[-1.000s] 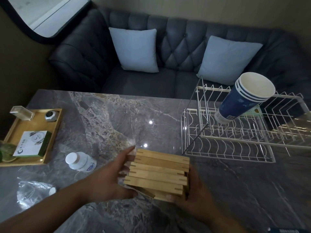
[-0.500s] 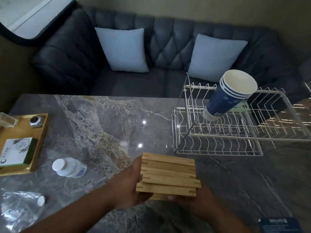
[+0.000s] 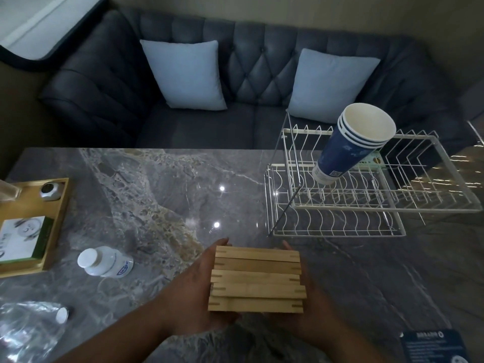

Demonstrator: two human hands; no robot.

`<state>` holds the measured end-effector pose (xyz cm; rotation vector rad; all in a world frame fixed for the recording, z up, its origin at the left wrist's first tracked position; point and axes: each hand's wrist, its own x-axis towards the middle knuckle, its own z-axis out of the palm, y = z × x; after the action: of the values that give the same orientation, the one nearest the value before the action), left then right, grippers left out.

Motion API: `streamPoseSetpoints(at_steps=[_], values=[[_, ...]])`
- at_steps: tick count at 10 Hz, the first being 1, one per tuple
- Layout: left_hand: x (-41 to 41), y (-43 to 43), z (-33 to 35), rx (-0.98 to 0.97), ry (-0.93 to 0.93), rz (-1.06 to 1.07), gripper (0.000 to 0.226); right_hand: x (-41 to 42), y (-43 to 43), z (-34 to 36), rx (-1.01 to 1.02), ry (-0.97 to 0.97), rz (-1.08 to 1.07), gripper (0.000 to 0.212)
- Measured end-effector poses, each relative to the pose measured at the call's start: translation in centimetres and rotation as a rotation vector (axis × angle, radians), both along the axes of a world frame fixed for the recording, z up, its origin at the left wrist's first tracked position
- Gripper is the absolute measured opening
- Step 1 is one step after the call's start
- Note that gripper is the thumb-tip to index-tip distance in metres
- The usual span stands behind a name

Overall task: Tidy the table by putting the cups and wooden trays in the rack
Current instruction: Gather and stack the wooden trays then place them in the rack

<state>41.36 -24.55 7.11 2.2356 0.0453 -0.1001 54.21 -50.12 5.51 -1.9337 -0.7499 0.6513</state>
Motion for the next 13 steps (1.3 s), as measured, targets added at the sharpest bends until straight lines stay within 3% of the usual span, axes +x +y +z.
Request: streamPoseSetpoints(at_steps=[2, 3, 4, 5, 6, 7, 10, 11, 13], values=[[-0.1, 0.0, 1.9, -0.037, 0.054, -0.027, 0.145, -0.3, 0.3, 1.1, -0.004, -0.023, -0.013, 0.088], [-0.7, 0.2, 3.1, -0.23, 0.114, 0.013, 0.128, -0.2, 0.5, 1.9, -0.056, -0.044, 0.002, 0.073], [-0.7, -0.1, 4.3, -0.466, 0.116, 0.116, 0.088, -0.3, 0.6, 1.7, -0.049, -0.051, 0.001, 0.073], [0.7, -0.2, 5.9, -0.647, 0.168, 0.281, 0.046, -0.5, -0.1, 0.8, -0.099, -0.053, -0.026, 0.089], [1.6, 0.2, 6.2, -0.607, 0.233, 0.278, 0.037, -0.6, -0.1, 1.0, -0.206, 0.04, -0.036, 0.115], [1.9, 0.3, 6.4, -0.588, 0.244, 0.288, 0.034, -0.7, 0.1, 1.3, -0.143, -0.055, -0.025, 0.117], [1.6, -0.4, 6.5, -0.45, 0.201, 0.343, 0.046, -1.1, 0.4, 1.3, -0.001, -0.06, -0.038, 0.112], [0.9, -0.6, 7.0, -0.492, 0.241, 0.307, 0.059, -0.9, 0.9, 1.7, 0.046, -0.093, -0.064, 0.099], [0.8, -0.8, 7.5, -0.503, 0.219, 0.263, 0.055, -0.9, 0.7, 1.3, 0.069, -0.102, -0.071, 0.099]])
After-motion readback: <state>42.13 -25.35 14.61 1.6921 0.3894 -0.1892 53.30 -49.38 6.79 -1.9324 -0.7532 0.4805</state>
